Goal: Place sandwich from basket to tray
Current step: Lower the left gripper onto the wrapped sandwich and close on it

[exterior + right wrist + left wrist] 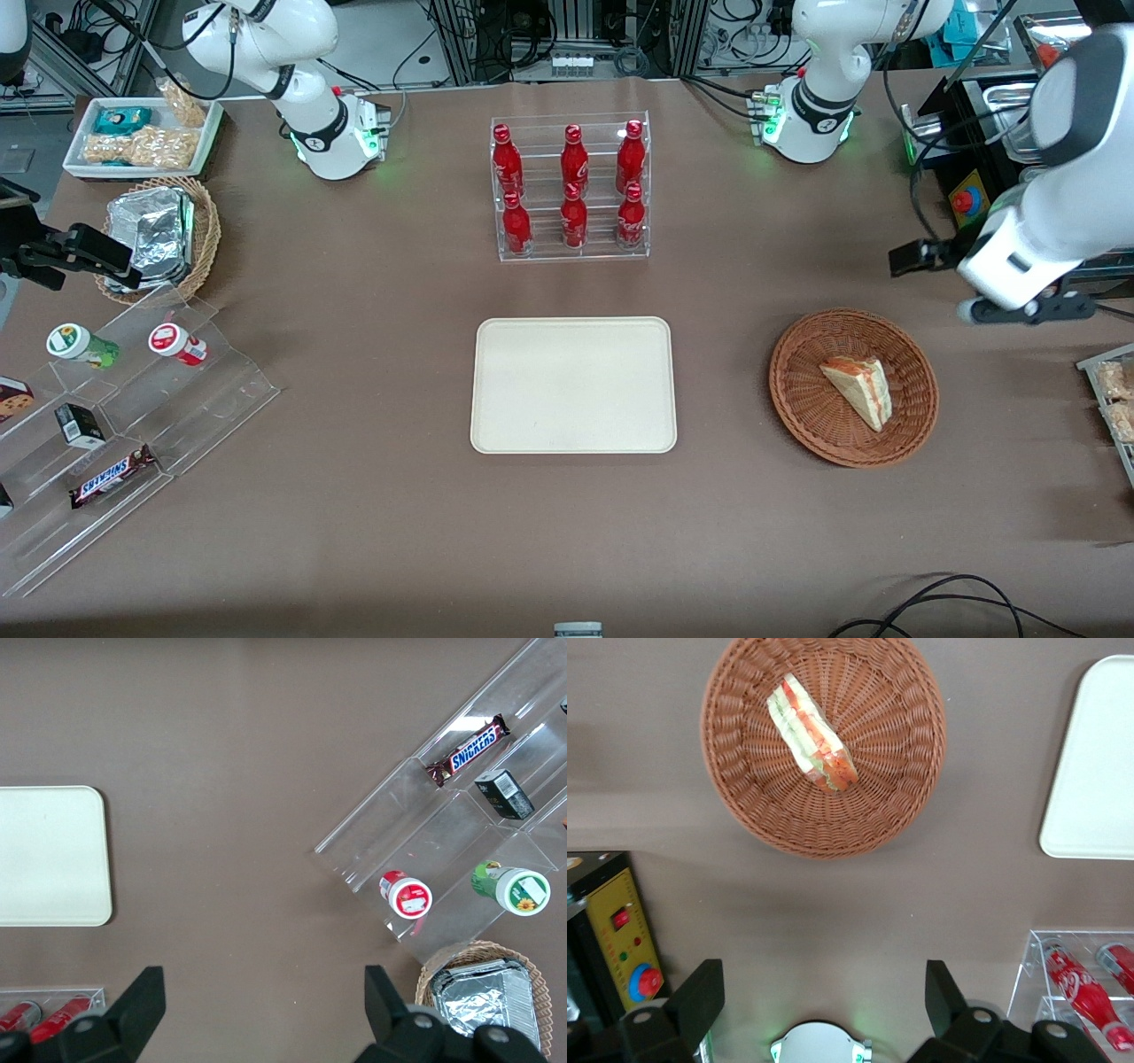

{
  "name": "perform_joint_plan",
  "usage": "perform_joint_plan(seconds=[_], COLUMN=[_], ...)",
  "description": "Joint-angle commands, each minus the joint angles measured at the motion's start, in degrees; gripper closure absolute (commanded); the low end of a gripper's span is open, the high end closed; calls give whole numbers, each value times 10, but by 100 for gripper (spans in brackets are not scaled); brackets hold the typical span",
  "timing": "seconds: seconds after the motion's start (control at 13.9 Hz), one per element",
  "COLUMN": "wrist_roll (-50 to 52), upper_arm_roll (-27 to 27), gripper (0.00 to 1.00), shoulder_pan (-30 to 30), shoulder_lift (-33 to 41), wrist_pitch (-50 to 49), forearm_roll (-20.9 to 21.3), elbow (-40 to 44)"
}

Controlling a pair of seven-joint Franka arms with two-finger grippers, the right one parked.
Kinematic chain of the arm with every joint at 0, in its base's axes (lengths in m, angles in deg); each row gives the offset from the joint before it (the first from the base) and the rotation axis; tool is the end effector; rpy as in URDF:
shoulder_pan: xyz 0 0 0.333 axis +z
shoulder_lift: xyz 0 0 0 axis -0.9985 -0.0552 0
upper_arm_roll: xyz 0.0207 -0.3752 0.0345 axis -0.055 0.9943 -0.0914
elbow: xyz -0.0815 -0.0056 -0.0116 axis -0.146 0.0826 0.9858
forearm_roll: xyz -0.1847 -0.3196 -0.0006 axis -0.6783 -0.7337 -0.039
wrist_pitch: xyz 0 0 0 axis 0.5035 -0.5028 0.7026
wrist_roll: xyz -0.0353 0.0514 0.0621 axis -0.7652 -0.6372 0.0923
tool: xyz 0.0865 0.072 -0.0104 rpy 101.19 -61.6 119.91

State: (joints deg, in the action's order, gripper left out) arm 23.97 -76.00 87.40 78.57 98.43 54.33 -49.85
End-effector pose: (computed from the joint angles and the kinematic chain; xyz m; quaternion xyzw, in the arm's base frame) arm 0.5460 -0.0487 0.5705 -0.9917 -0.0147 0.1277 0.0048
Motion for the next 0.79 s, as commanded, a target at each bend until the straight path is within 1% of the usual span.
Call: perform_joint_plan(seconds=[0.0,0.22,0.36,0.58,0.72], wrist_roll=[18,39,102,245,325], upper_arm_roll=[-1,-1,-2,-2,-2], gripper=[0,0,0,0,0], shoulder_pan=[1,0,1,8,8], shoulder_lift=[-30,-40,-52,-87,-113], wrist_pitch=[87,282,374,407,460], forearm_roll=[2,4,3,2,2], elbow=[-62,-180,-223,-222,-218])
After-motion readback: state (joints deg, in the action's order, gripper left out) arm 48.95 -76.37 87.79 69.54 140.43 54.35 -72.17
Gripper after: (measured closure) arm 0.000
